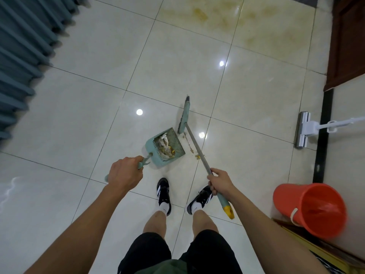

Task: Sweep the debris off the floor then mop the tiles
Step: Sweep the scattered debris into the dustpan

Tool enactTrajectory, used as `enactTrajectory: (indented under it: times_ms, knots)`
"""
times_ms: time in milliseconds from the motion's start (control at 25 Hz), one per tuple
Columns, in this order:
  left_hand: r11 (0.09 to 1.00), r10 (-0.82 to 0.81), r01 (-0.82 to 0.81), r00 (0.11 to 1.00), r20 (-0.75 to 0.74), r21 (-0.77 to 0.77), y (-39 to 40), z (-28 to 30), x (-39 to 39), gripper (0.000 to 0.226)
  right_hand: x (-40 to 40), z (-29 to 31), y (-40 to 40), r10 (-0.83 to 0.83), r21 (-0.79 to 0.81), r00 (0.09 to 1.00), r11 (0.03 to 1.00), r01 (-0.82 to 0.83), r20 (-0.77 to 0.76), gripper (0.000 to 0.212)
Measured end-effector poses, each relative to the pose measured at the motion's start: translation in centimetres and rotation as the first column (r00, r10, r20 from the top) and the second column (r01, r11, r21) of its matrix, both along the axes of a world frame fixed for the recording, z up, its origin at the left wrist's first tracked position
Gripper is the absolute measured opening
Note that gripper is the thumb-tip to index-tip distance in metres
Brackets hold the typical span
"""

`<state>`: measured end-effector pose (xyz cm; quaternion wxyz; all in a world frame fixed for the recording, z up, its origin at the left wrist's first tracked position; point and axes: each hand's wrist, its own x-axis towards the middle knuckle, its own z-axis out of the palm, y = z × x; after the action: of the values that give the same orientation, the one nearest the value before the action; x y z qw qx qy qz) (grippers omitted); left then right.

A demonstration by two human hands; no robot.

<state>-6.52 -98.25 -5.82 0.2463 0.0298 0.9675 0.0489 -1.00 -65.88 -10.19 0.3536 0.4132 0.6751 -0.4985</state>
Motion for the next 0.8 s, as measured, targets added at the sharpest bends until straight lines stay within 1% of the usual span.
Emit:
enactTrajectory:
  times_ms: [120,200,280,400,480,680,800]
  knots:
    - [0.999,-0.037,0.036,0.999,-0.012,-0.024,-0.2,0.0,-0.6,0.020,-1.9,-1.4,-1.5,-0.136,-0.083,0.990,0.987,0.137,0.026,0.038]
    - [0.999,-0.040,0.039,0.999,-0.023,-0.022,-0.5,-0.1,-1.2,0.020,-2.6,-2.4,-2.6,-0.176,-0.108,0.984,0.978,0.178,0.032,0.038]
    - [0.999,-0.049,0.049,0.999,-0.017,-0.018,-0.8,-0.1,-1.7,0.019,-2.8,-3.0,-3.6,-0.131,-0.088,0.991,0.987,0.134,0.035,0.040]
    - [0.995,-0.102,0.102,0.995,-0.001,-0.014,-1.1,0.1,-2.3,0.019,-2.1,-3.6,-4.1,0.040,0.041,0.998,0.998,-0.042,0.046,0.043]
    - [0.990,-0.138,0.138,0.990,-0.010,-0.024,-1.0,0.5,-2.7,0.021,-0.7,-4.1,-3.9,0.096,0.095,0.992,0.990,-0.103,0.081,0.044]
    - [0.976,-0.219,0.219,0.976,-0.006,0.016,0.3,1.1,-3.9,0.024,4.3,-4.0,-3.2,0.145,0.171,0.980,0.971,-0.168,0.140,0.047]
    - [0.952,-0.306,0.306,0.952,0.003,-0.002,2.0,1.5,-3.8,0.025,7.7,-3.8,-2.8,0.116,0.191,0.977,0.970,-0.150,0.179,0.048]
